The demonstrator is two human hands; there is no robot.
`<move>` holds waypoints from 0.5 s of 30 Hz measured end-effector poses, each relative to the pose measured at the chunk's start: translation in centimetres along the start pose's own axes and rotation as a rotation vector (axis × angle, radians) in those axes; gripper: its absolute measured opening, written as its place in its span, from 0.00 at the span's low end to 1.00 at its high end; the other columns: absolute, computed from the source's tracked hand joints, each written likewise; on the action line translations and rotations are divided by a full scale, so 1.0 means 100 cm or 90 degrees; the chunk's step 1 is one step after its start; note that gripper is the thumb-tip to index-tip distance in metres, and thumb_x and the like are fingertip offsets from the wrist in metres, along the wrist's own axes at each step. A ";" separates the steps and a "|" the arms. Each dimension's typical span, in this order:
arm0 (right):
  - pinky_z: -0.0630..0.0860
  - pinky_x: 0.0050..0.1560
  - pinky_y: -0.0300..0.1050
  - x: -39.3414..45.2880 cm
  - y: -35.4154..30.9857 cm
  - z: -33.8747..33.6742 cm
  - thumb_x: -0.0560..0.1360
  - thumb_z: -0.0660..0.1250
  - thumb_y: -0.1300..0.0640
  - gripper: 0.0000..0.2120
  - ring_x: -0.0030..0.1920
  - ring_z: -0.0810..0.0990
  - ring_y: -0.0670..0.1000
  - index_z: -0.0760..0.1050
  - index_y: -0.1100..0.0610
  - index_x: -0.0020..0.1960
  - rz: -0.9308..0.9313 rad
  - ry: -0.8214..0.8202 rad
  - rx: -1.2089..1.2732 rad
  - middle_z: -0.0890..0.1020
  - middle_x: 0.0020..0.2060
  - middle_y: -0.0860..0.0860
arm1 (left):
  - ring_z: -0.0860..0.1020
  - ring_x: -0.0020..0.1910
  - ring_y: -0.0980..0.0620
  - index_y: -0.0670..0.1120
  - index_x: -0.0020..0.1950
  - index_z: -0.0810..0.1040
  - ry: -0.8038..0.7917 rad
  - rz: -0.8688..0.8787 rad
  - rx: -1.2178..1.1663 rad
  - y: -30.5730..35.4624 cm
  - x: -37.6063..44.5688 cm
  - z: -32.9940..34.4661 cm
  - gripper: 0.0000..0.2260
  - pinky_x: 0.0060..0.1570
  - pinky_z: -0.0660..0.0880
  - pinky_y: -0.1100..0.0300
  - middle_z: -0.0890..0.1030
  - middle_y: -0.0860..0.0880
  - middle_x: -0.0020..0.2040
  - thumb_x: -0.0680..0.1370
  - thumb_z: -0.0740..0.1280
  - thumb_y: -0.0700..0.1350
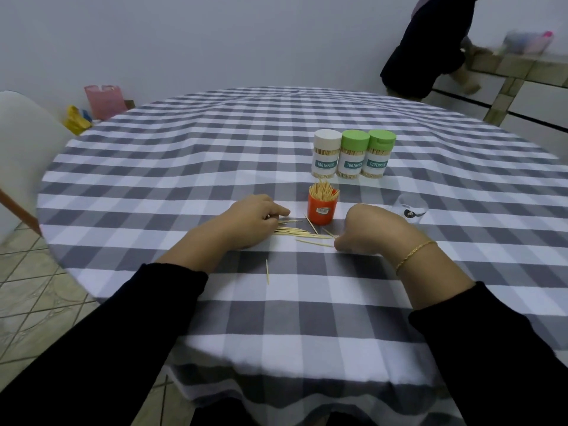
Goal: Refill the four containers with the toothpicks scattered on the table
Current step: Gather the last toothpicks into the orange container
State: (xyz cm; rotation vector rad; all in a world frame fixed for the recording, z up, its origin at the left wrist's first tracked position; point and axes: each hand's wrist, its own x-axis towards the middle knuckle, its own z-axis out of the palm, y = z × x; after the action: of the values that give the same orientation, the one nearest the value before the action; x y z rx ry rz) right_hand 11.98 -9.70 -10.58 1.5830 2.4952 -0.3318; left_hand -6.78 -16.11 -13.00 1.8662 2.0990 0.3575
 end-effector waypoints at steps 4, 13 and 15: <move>0.70 0.35 0.42 0.006 -0.008 0.010 0.74 0.65 0.52 0.08 0.38 0.75 0.50 0.74 0.56 0.43 -0.032 0.050 0.048 0.76 0.36 0.51 | 0.70 0.55 0.56 0.53 0.64 0.78 -0.017 -0.004 -0.041 0.002 0.000 0.001 0.15 0.56 0.66 0.64 0.73 0.53 0.59 0.83 0.57 0.43; 0.74 0.39 0.45 0.012 -0.026 0.032 0.75 0.59 0.38 0.20 0.43 0.79 0.53 0.79 0.53 0.47 -0.028 0.204 0.081 0.80 0.40 0.51 | 0.71 0.57 0.55 0.50 0.66 0.77 -0.103 -0.006 -0.110 0.002 -0.012 -0.013 0.15 0.60 0.66 0.63 0.73 0.53 0.59 0.81 0.59 0.45; 0.73 0.38 0.45 0.011 -0.030 0.034 0.75 0.60 0.39 0.18 0.43 0.78 0.53 0.80 0.52 0.49 -0.040 0.211 0.079 0.81 0.41 0.50 | 0.72 0.57 0.52 0.50 0.69 0.74 -0.177 0.021 -0.106 0.004 -0.018 -0.021 0.21 0.56 0.68 0.64 0.73 0.54 0.57 0.76 0.65 0.49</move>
State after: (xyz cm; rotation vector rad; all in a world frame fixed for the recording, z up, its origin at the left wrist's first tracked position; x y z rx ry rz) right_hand 8.92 -10.92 -13.82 1.7327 2.8258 -0.2545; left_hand -7.07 -17.83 -10.84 1.7448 1.7997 0.2553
